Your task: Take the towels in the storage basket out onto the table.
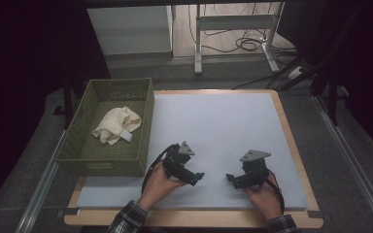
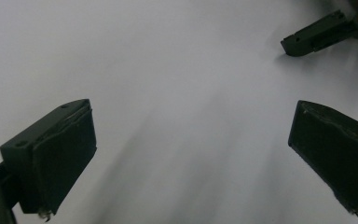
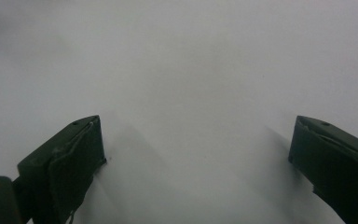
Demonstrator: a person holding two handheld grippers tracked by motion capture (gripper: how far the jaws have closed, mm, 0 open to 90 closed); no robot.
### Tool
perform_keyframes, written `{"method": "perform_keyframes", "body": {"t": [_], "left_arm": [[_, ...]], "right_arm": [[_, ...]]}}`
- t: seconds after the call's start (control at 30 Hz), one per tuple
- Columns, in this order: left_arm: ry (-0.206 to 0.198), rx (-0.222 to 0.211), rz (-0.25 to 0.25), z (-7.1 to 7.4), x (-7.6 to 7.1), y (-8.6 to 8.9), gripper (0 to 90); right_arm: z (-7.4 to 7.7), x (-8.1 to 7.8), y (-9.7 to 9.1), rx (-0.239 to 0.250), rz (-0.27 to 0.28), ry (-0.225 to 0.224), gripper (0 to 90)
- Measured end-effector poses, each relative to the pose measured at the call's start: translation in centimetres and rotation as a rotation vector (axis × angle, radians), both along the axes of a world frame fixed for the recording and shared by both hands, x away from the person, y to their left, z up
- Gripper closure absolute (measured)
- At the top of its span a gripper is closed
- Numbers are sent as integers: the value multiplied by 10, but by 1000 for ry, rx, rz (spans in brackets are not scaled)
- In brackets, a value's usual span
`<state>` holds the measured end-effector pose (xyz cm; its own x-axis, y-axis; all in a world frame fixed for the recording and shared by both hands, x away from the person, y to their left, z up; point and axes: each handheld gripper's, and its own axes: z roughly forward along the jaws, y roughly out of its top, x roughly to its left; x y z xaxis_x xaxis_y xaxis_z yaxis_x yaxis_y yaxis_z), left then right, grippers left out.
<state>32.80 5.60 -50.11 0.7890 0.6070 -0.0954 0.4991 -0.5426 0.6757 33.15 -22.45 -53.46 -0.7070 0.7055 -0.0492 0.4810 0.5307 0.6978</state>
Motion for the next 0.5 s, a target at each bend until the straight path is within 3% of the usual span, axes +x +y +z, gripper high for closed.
{"method": "perform_keyframes", "body": {"t": [0.5], "left_arm": [[-10,4,-25,34,18,-1,1]], "right_arm": [[0,0,0,0,0,0,33]]}}
